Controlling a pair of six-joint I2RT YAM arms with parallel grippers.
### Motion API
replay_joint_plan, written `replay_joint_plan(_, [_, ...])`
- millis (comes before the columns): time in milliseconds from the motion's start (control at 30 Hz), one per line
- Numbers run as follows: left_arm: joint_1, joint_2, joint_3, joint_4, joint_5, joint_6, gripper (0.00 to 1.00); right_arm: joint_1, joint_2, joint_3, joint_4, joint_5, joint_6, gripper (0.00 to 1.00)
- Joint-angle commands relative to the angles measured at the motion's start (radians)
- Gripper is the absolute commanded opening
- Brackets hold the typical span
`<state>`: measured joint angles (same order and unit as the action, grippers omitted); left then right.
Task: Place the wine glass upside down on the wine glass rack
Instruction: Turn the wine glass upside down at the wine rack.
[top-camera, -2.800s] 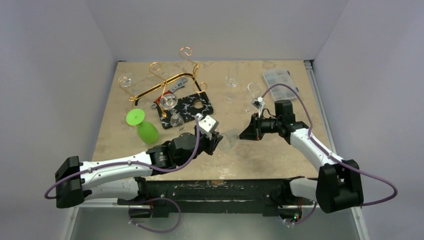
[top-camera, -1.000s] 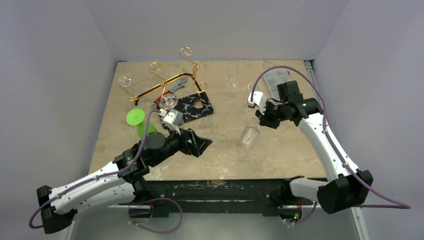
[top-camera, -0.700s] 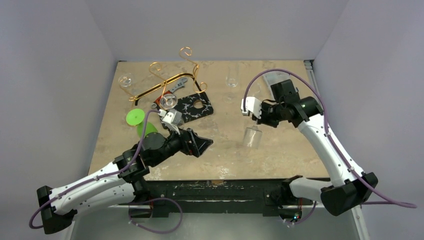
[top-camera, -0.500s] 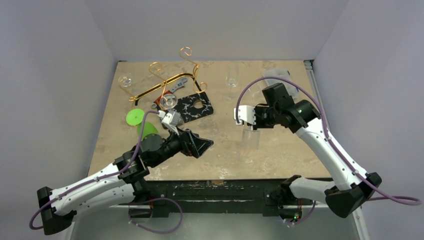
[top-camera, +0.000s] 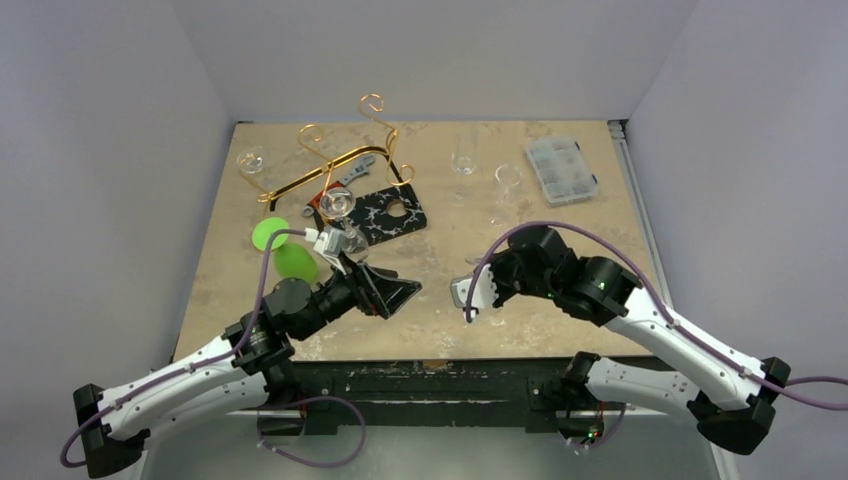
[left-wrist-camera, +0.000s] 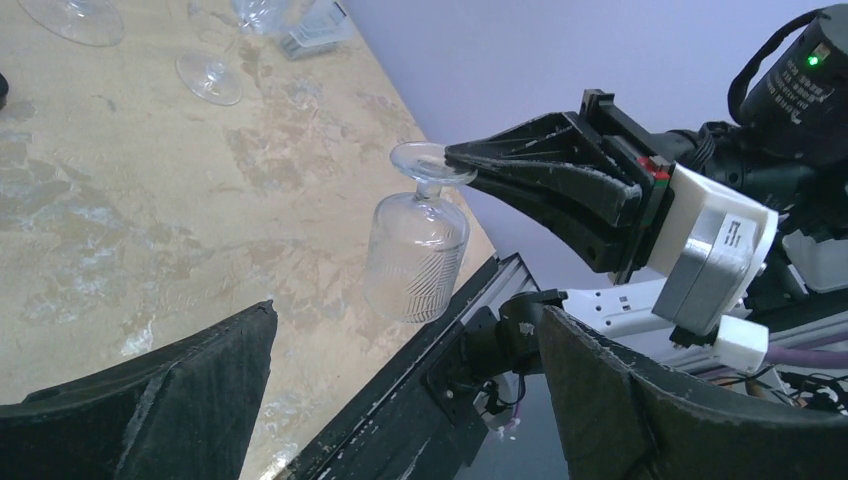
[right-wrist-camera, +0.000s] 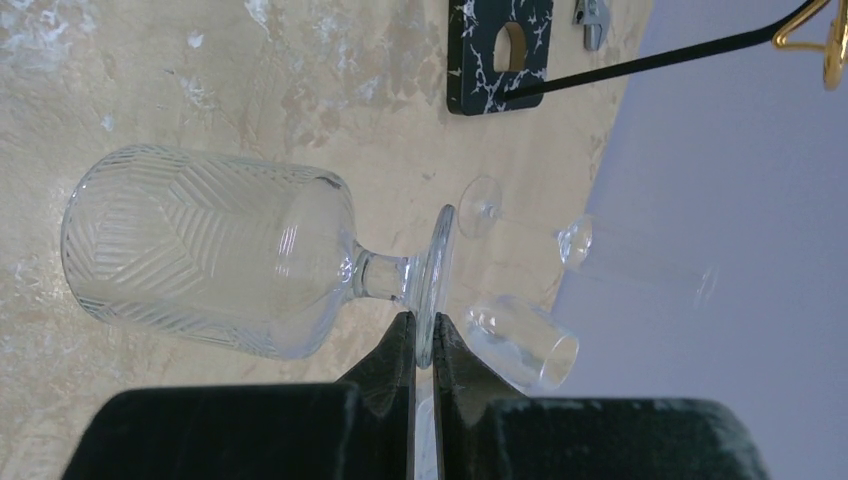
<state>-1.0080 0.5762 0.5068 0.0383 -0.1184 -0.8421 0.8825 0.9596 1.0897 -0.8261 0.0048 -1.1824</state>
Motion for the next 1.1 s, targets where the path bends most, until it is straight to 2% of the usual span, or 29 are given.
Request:
replay_joint_plan(0, [0.007, -0.036, -0.035, 0.075, -0.015, -0.04, 1.0, 0.066, -0.058, -0.06, 0.218, 0.084, -0.04, 0.0])
replay_joint_plan(500, [0.012, -0.053, -0.079, 0.132, -0.011, -0.094, 1.0, 0.286, -0.2, -0.3, 0.434, 0.213, -0.146, 0.0])
replay_joint_plan(800, [0.015, -0.055, -0.118, 0.171, -0.005, -0.136, 1.0, 0.308, -0.257, -0.405, 0.543, 0.252, -0.229, 0.0])
replay_joint_plan(1067, [0.02, -0.02, -0.168, 0.274, 0.019, -0.189, 1.0, 0.316, -0.286, -0.459, 0.616, 0.277, -0.29, 0.0])
